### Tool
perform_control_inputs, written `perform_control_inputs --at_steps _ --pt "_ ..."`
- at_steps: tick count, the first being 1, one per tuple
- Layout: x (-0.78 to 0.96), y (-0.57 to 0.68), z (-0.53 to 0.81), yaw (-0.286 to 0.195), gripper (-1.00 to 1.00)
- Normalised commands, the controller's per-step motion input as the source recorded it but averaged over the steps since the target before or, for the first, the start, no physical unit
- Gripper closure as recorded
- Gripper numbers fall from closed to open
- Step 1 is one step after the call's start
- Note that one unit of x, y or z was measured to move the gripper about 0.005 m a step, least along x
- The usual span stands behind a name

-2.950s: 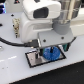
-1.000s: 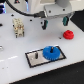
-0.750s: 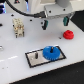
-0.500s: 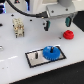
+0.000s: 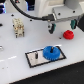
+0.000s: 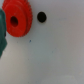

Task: Insert the blue gear onto the right peg, followed by the red gear

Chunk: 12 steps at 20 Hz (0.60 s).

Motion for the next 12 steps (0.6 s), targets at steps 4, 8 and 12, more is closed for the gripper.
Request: perform_control_inputs --at_steps 4,8,12 --pt "-0.12 0.20 -0.03 0.000 -1.00" --pt "-0.04 0.10 0.00 0.000 -1.00" --pt "0.33 0.22 0.12 0.000 -1.00"
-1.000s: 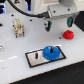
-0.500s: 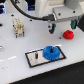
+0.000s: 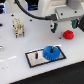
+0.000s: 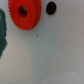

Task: Insert the blue gear onto the right peg, followed by the red gear

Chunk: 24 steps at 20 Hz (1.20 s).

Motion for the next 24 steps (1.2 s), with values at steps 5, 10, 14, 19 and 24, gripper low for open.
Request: perform_control_inputs --at_steps 5,10,14,19,24 --pt "0.56 0.52 0.15 0.000 -1.00" --pt "0.26 0.36 -0.01 0.000 -1.00" --pt "-0.13 0.08 -0.31 0.000 -1.00" --pt "-0.29 0.16 -0.31 0.000 -1.00" --pt "-0.36 0.02 -0.28 0.000 -1.00"
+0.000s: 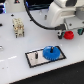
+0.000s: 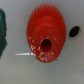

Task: Insert the blue gear onto the right peg, followed by the red gear

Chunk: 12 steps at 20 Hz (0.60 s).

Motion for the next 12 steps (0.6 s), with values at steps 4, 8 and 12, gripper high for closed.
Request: perform_control_inputs --at_steps 4,8,12 --pt "-0.33 0.03 -0.21 0.000 -1.00" --pt "-0.32 0.03 -0.20 0.000 -1.00" --pt "-0.06 0.07 -0.03 0.000 1.00"
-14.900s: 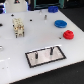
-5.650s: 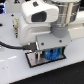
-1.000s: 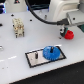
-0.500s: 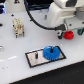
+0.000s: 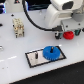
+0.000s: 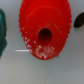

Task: Insert the blue gear onto the right peg, followed by the red gear

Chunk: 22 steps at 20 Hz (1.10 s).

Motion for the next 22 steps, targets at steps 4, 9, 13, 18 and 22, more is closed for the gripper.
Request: perform_control_inputs --at_steps 4,9,13,18,22 --pt "-0.12 0.06 -0.05 0.000 1.00" --pt "-0.10 0.02 0.03 0.000 1.00" --pt "-0.02 0.01 0.15 0.000 1.00" --pt "0.12 -0.09 0.55 0.000 1.00" --pt "0.32 -0.15 0.63 0.000 1.00"
